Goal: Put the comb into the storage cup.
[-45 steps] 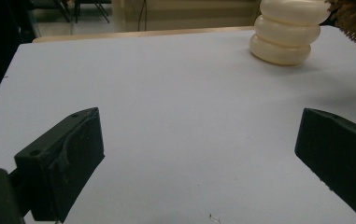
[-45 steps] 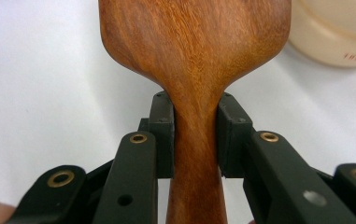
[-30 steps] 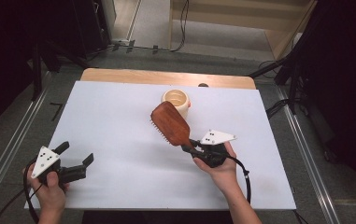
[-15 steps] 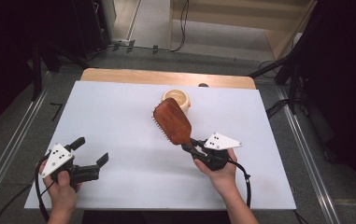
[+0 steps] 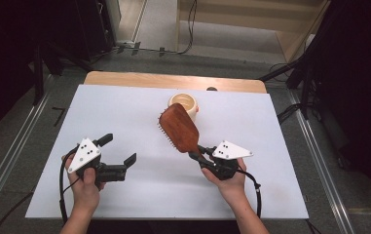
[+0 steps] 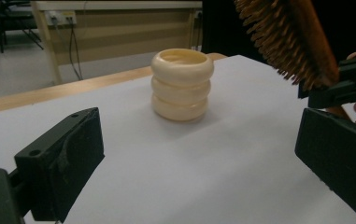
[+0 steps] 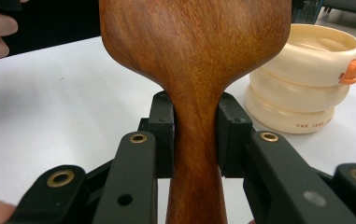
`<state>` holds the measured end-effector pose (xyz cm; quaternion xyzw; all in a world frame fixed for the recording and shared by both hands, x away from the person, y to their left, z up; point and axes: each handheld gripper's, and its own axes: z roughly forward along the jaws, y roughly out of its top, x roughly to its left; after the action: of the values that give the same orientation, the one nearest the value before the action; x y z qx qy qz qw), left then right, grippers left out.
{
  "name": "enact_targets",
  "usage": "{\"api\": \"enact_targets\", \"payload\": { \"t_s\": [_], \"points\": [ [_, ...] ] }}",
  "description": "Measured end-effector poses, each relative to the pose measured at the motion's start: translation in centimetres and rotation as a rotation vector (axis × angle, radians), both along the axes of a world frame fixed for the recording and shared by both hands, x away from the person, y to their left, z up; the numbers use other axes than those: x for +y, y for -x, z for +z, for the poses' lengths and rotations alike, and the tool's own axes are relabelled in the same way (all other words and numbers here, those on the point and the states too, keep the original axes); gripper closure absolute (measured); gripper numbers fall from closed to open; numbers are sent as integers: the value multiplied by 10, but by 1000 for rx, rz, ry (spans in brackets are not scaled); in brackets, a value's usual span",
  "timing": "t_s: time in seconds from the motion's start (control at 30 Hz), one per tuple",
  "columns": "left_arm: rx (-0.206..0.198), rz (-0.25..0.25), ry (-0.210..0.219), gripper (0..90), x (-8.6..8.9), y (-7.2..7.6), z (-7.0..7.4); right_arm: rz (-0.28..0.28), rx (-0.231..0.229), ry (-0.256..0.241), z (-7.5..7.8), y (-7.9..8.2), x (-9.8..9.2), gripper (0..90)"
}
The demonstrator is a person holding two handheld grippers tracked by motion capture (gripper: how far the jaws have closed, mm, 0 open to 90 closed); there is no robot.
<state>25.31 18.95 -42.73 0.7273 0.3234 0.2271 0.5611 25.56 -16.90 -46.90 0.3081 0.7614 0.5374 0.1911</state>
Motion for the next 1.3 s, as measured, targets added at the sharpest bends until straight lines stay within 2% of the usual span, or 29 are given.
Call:
{"api": "enact_targets", "payload": {
  "t_s": [0.13,0.33,0.5,0.63,0.87,1.07,1.3],
  "points": [
    [-6,-21,10,13,-13,-3,8,-1,-1,-9,0,1,0,701],
    [1,-52,28,13,-29,-8,12,-2,-7,-4,-3,2,3,701],
    [-12,-81,59,12,-40,-9,13,3,-9,2,-6,3,6,700],
    [-7,-95,79,12,-47,-10,13,6,-12,4,-7,3,7,701],
    [-3,-103,89,12,-56,-11,12,6,-9,-1,-8,5,11,700],
    [35,-103,107,12,-67,-16,10,12,-24,8,-9,7,16,700],
    [53,-104,113,12,-78,-20,9,22,-33,4,-10,9,20,700]
  ]
}}
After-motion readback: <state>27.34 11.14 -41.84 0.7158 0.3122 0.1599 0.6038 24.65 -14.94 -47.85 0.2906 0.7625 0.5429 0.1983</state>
